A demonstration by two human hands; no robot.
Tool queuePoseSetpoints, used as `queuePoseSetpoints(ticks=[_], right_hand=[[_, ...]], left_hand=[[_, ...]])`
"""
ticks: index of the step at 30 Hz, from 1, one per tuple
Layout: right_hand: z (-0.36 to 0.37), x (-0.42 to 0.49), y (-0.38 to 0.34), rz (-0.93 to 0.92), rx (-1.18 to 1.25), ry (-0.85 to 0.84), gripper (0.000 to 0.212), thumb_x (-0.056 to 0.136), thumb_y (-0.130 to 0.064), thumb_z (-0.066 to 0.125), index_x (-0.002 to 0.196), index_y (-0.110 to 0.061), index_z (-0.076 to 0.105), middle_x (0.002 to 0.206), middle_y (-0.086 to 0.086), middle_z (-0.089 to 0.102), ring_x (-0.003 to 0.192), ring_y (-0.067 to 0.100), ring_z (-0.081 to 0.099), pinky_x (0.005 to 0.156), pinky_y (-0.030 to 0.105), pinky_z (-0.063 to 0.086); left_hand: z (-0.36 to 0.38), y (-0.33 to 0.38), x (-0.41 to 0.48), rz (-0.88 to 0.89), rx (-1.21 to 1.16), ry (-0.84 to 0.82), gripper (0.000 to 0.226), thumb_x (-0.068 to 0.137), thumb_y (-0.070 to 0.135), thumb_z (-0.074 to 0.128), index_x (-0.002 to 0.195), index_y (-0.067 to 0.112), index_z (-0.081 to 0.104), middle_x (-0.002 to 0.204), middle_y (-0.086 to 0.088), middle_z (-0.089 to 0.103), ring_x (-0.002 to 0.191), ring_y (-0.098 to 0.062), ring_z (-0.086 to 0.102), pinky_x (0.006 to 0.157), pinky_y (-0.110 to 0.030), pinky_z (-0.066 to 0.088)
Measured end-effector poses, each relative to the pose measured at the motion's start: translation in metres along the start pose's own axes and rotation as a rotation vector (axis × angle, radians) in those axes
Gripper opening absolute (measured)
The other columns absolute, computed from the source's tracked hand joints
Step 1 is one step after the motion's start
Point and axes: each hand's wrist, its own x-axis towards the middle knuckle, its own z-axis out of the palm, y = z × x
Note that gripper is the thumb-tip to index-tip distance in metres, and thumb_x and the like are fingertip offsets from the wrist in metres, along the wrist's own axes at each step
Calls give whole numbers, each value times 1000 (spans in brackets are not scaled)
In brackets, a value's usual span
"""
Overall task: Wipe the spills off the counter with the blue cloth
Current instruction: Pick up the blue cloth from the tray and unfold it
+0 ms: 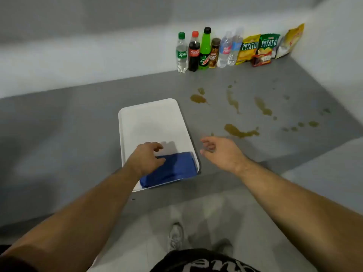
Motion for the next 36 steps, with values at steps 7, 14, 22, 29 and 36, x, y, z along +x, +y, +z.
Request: queuePoseSetpoints(ticks=[7, 14, 22, 29, 36], right_hand=[[71, -4, -20, 155, -121, -133, 57, 94, -30, 70, 147, -21, 54, 142, -1, 62, 122, 18, 63, 108, 35, 49], [77, -1, -32, 204, -186, -87, 51, 92, -11, 64, 142, -12, 56, 139, 9, 57, 120, 26, 60, 104, 35, 49], [79, 7, -29, 301, -155, -117, 38, 93, -8, 64, 131, -12, 62, 122, 11, 71, 111, 28, 68, 101, 39, 54], [54, -11, -18, 166, 324, -5, 35, 88, 0, 67, 109, -27, 77, 96, -11, 76, 90, 5, 70, 83, 24, 56], [7, -29, -26, 77, 573, 237, 46, 89, 17, 52, 104, -18, 77, 108, 2, 75, 100, 10, 71, 86, 19, 54]], left_hand=[[4, -35, -2, 32, 141, -115, 60, 79, 44, 85, 132, 30, 60, 123, 1, 63, 113, -25, 61, 99, -44, 55], [16, -40, 4, 87, 93, -142, 25, 85, 34, 76, 108, 25, 69, 109, -3, 67, 100, -27, 66, 89, -40, 57], [13, -37, 15, 80, 0, -176, 29, 94, 51, 65, 118, 36, 66, 107, 4, 73, 95, -20, 68, 88, -33, 54], [2, 3, 27, 209, -53, -239, 20, 91, 40, 71, 108, 29, 76, 106, 6, 73, 97, -16, 67, 86, -28, 49], [-4, 73, 20, 264, -735, -352, 40, 80, 26, 80, 119, 22, 72, 112, -7, 75, 107, -20, 71, 96, -33, 59]])
